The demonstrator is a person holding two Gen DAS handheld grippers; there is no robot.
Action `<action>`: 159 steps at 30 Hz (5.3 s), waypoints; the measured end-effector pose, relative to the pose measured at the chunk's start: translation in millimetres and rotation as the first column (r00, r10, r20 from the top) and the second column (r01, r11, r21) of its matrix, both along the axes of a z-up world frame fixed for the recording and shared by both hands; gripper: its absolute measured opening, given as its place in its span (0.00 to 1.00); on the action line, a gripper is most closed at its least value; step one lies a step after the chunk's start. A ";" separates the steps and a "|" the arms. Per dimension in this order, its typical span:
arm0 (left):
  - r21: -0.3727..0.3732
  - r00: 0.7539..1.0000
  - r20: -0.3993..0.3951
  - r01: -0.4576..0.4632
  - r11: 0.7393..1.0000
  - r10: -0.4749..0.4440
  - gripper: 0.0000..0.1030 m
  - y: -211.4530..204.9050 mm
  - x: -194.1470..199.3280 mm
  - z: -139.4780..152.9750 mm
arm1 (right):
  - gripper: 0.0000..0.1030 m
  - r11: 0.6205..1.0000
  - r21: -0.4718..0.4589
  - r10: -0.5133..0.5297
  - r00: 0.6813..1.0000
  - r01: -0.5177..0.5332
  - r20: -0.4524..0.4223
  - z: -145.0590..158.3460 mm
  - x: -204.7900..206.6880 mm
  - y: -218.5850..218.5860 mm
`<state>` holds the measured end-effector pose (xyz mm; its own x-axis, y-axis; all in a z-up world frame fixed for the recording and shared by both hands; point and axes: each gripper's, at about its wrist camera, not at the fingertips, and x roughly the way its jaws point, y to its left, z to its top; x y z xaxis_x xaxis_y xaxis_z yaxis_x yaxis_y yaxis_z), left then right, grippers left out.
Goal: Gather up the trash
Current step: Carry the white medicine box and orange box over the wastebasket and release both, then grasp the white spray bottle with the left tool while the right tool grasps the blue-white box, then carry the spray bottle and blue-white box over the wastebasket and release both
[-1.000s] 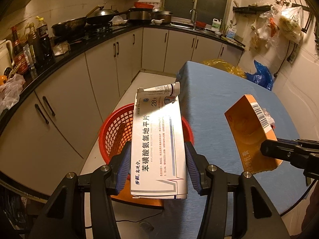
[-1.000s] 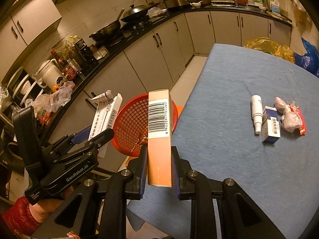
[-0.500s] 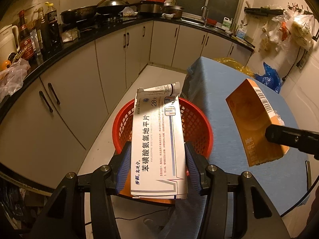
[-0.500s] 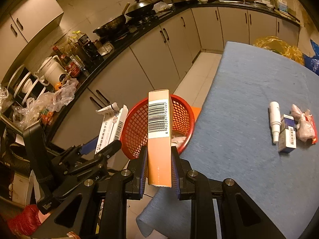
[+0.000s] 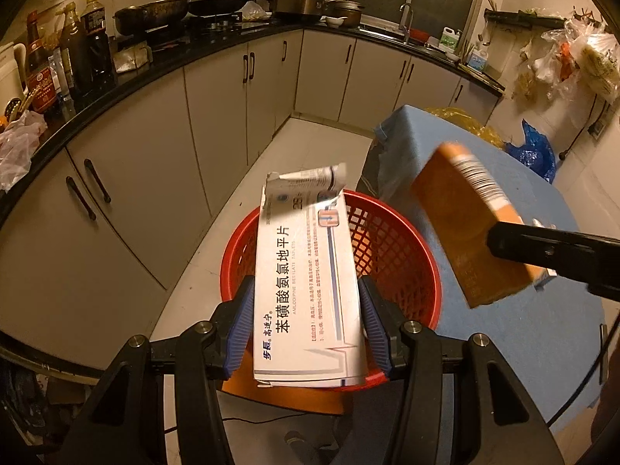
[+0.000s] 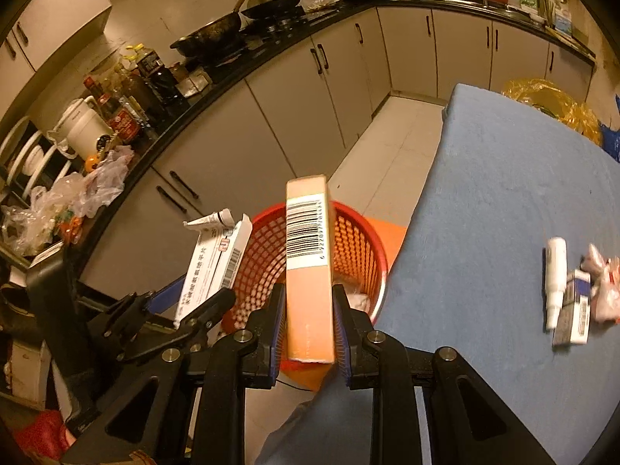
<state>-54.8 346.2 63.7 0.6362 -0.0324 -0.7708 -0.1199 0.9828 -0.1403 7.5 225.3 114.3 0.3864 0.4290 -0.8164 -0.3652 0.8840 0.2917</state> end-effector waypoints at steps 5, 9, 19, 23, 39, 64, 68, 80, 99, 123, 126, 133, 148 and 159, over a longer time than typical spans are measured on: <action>-0.022 1.000 0.009 -0.025 0.999 0.025 0.67 5.8 2.5 1.6 | 0.48 1.000 0.006 -0.025 0.999 0.025 0.024 5.0 6.4 -7.2; -0.046 0.999 0.009 -0.048 0.998 0.048 0.68 12.7 -4.5 3.9 | 0.48 0.999 0.022 -0.046 0.998 0.045 0.033 11.8 -3.4 -19.9; -0.041 0.998 0.019 -0.060 0.997 0.060 0.68 -6.0 -30.0 7.6 | 0.56 0.991 0.037 -0.131 0.991 0.131 0.011 6.5 -45.4 -68.6; -0.022 1.000 0.016 -0.012 1.000 0.013 0.68 -25.8 -31.5 10.0 | 0.56 0.986 0.037 -0.166 0.986 0.165 0.003 3.1 -58.0 -91.2; 0.047 0.994 0.029 0.109 0.993 -0.110 0.68 -111.5 -31.5 28.3 | 0.56 0.954 0.095 -0.285 0.958 0.285 -0.009 6.3 -89.7 -191.6; -0.015 0.960 -0.085 0.267 0.964 -0.267 0.68 -249.8 34.3 24.5 | 0.56 0.882 0.139 -0.452 0.892 0.451 -0.024 7.3 -127.0 -346.7; -0.024 0.956 -0.104 0.273 0.962 -0.274 0.68 -262.4 62.9 14.1 | 0.56 0.878 0.118 -0.465 0.885 0.464 -0.024 4.5 -138.0 -365.4; -0.017 0.941 -0.199 0.276 0.961 -0.274 0.52 -299.4 137.4 -35.0 | 0.56 0.812 0.048 -0.580 0.814 0.582 -0.043 -3.9 -175.8 -438.8; 0.007 0.945 -0.222 0.249 0.968 -0.241 0.28 -275.4 116.9 -60.7 | 0.56 0.885 0.076 -0.453 0.888 0.459 -0.085 -9.3 -108.4 -396.8; -0.066 0.949 -0.210 0.226 0.972 -0.235 0.45 -211.8 15.8 -54.3 | 0.37 0.955 -0.071 -0.297 0.938 0.288 -0.179 -78.4 39.8 -257.5; -0.068 0.947 -0.214 0.229 0.971 -0.238 0.45 -216.9 26.1 -54.6 | 0.37 0.961 -0.053 -0.278 0.946 0.273 -0.167 -70.8 24.1 -262.2; -0.026 0.947 -0.219 0.236 0.971 -0.236 0.28 -234.1 39.7 -57.5 | 0.37 0.965 0.019 -0.258 0.956 0.263 -0.140 -48.2 -32.2 -278.1; -0.030 0.960 -0.069 0.272 0.962 -0.273 0.28 -234.4 -4.5 -14.8 | 0.37 0.966 0.058 -0.249 0.968 0.251 -0.035 -17.6 -86.3 -266.8; -0.005 0.958 -0.003 0.286 0.958 -0.286 0.28 -230.2 -13.7 14.6 | 0.37 0.967 0.070 -0.246 0.969 0.245 0.012 2.1 -100.1 -252.6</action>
